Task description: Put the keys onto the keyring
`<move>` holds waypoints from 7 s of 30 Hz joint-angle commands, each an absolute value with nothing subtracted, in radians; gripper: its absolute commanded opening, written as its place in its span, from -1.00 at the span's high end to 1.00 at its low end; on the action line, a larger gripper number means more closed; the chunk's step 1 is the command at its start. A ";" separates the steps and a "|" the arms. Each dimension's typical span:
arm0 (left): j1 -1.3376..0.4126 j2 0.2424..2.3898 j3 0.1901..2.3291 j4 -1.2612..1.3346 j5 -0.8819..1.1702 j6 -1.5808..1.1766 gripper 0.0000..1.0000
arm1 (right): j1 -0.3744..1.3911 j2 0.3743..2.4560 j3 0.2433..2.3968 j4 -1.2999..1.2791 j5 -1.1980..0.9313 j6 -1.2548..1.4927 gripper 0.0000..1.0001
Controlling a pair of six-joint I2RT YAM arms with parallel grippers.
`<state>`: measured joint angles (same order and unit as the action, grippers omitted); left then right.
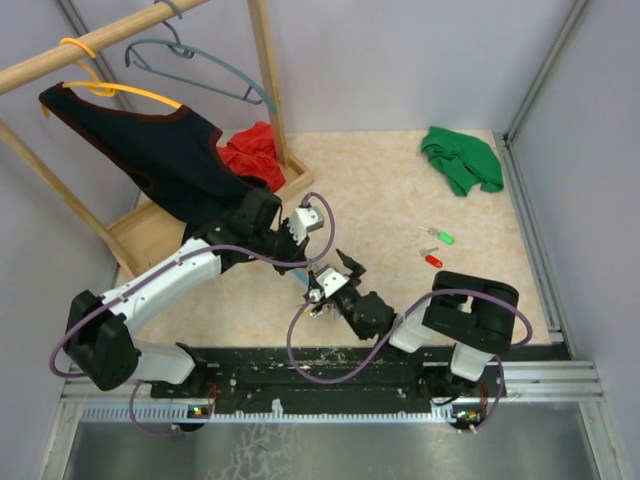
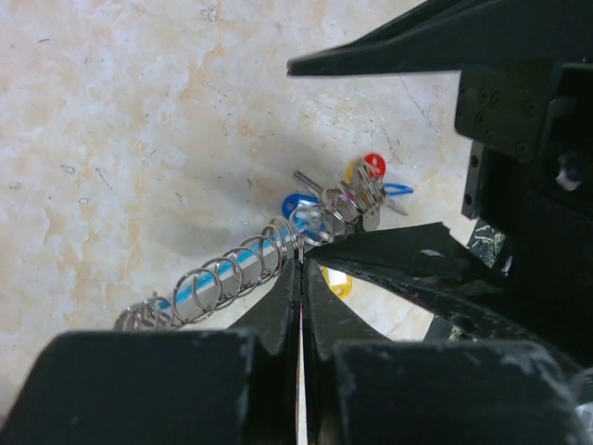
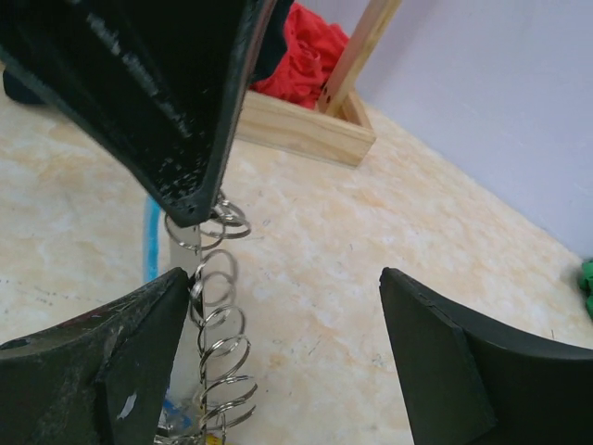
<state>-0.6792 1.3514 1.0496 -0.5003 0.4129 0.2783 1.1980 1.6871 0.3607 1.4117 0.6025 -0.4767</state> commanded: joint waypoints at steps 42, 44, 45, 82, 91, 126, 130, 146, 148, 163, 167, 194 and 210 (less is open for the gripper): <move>-0.687 1.305 1.031 -0.511 0.475 0.356 1.00 | 0.734 1.328 0.557 0.723 -0.674 -0.193 0.12; -0.686 1.304 1.031 -0.511 0.478 0.357 1.00 | 0.726 1.345 0.567 0.718 -0.700 -0.195 0.20; -0.687 1.305 1.031 -0.511 0.478 0.357 1.00 | 0.722 1.352 0.571 0.719 -0.716 -0.193 0.23; -0.693 1.310 1.026 -0.503 0.548 0.378 1.00 | 0.683 1.498 0.608 0.847 -0.884 -0.080 0.82; -0.693 1.248 0.981 -0.411 0.514 0.306 0.82 | 0.657 1.505 0.596 0.896 -0.883 -0.012 1.00; -0.561 1.389 0.044 1.754 0.622 -0.407 0.11 | 0.636 1.580 0.412 1.426 -0.791 0.297 1.00; -0.560 1.454 0.070 1.790 0.663 -0.387 0.09 | 0.635 1.578 0.412 1.434 -0.804 0.301 1.00; -0.560 1.438 0.089 1.790 0.670 -0.316 0.03 | 0.635 1.691 0.388 1.651 -0.888 0.362 1.00; -0.560 1.433 0.094 1.790 0.681 -0.309 0.02 | 0.635 1.710 0.383 1.694 -0.898 0.362 1.00; -0.560 1.488 0.133 1.790 0.752 -0.295 0.34 | 0.635 1.738 0.408 1.723 -0.948 0.362 1.00; -0.560 1.484 0.130 1.790 0.753 -0.285 0.63 | 0.636 1.738 0.405 1.722 -0.945 0.361 1.00; -0.650 1.018 0.265 0.713 0.545 0.076 1.00 | 0.578 1.490 0.341 1.324 -0.901 0.153 0.52; -0.683 1.072 0.289 0.753 0.617 0.135 1.00 | 0.579 1.414 0.448 0.886 -0.825 -0.061 0.35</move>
